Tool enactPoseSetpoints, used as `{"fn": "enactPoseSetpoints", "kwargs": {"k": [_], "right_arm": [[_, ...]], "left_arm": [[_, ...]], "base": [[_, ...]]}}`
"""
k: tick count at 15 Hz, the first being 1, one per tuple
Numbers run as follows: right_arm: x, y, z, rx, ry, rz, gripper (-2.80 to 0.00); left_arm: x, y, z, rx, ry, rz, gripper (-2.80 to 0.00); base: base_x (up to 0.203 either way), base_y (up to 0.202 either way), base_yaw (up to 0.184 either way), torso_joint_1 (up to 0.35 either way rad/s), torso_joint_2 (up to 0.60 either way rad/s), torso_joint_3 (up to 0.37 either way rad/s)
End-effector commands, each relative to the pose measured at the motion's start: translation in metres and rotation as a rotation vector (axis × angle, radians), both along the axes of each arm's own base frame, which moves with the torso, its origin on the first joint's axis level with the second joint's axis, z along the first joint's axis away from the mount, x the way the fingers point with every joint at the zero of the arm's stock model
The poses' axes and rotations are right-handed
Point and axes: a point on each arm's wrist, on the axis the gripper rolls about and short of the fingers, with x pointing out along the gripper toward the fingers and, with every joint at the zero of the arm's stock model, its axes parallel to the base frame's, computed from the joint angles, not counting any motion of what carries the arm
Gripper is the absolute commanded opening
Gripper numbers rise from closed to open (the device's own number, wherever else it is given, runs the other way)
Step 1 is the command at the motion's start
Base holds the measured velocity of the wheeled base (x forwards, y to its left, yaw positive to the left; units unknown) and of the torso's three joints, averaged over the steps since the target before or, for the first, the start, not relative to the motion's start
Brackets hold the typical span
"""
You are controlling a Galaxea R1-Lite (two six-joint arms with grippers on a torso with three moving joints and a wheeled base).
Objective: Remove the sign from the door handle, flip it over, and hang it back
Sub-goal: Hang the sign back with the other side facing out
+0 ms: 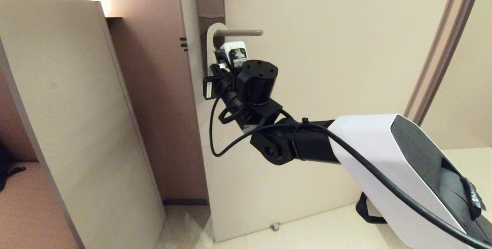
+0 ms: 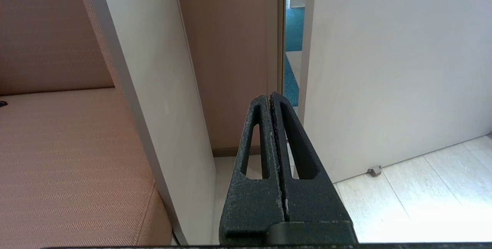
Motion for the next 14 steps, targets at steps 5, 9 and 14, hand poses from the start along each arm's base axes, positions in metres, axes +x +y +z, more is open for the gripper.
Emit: {"fn": "enactPoseSetpoints", "kwargs": {"k": [5,9,14], "right_arm": [[-0.007,0.014,-0.014,-0.027,0.008,0.024,-2.8],[0.01,0.004,-0.027,-0.043,0.026,-0.013,-2.8],[0.01,0.001,-0.023,-0.031,0.014,-0.017,-2.8]], "left_arm": [[0.0,0.0,0.0,0.001,0.002,0.0,-2.8],[0.0,0.0,0.0,0.001,0.002,0.0,-2.8],[0.0,0.0,0.0,0.001,0.002,0.0,-2.8]], "base": [[0.0,0.0,0.0,0.0,0.0,0.0],[0.0,0.0,0.0,0.0,0.0,0.0],[0.0,0.0,0.0,0.0,0.0,0.0]]}}
